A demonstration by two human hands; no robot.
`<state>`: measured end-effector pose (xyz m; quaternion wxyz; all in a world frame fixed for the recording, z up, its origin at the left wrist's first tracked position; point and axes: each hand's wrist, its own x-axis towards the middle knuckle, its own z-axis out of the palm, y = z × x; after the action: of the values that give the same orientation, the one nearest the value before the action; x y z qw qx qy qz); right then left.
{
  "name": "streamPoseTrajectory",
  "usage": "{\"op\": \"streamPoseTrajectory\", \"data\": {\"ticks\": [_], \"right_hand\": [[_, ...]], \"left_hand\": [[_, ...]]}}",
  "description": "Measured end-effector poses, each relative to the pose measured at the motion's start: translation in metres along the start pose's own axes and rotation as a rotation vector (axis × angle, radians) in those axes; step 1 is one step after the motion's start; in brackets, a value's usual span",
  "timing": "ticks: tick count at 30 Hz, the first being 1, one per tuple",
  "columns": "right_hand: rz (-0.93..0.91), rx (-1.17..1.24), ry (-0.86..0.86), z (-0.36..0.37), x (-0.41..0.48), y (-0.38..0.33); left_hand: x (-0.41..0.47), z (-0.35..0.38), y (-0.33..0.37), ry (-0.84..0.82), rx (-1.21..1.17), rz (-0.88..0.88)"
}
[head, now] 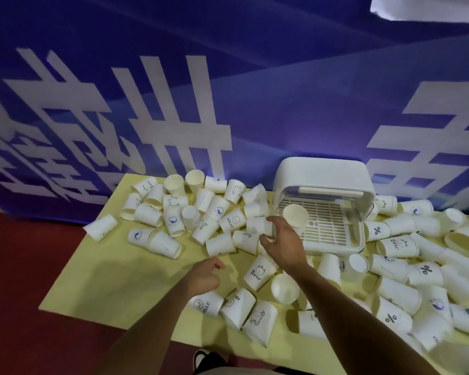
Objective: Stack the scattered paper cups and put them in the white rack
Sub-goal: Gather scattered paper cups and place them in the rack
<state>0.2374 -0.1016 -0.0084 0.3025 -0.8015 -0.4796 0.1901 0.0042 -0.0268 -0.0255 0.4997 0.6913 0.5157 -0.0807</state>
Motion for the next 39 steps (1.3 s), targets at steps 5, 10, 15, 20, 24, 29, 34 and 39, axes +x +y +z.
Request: {"op": "streamPoseTrajectory", "data": {"ticks": [5,10,15,20,24,29,34,39], "right_hand": [[-0.054,-0.12,-0.176,0.033,-0.01,-0.007],[-0.096,-0.191,-0.312,0.056,-0.014,-0.013],[-0.115,-0.275,-0.388,0.072,-0.006,-0.023],[-0.188,-0.388,-0.418,0.092,0.005,-0.039],[-0.284,-0.589,-0.409,0.11,0.016,-0.052],[-0.225,-0.706,-0.327,0.127,0.031,-0.067],[-0.335,-0.825,-0.373,0.139,0.034,-0.072],[-0.357,-0.861,-0.313,0.147,0.033,-0.078]], "left_hand": [[-0.003,0.004,-0.027,-0.052,0.589,0.043],[0.003,0.011,-0.06,-0.037,0.704,0.08],[0.008,0.011,-0.08,0.019,0.707,0.148],[0.012,-0.006,-0.094,0.096,0.641,0.087],[0.014,-0.019,-0.113,0.148,0.499,0.048],[0.016,-0.036,-0.132,0.143,0.136,0.026],[0.016,-0.054,-0.145,0.144,-0.092,0.012],[0.019,-0.066,-0.156,0.138,-0.241,-0.008]]}}
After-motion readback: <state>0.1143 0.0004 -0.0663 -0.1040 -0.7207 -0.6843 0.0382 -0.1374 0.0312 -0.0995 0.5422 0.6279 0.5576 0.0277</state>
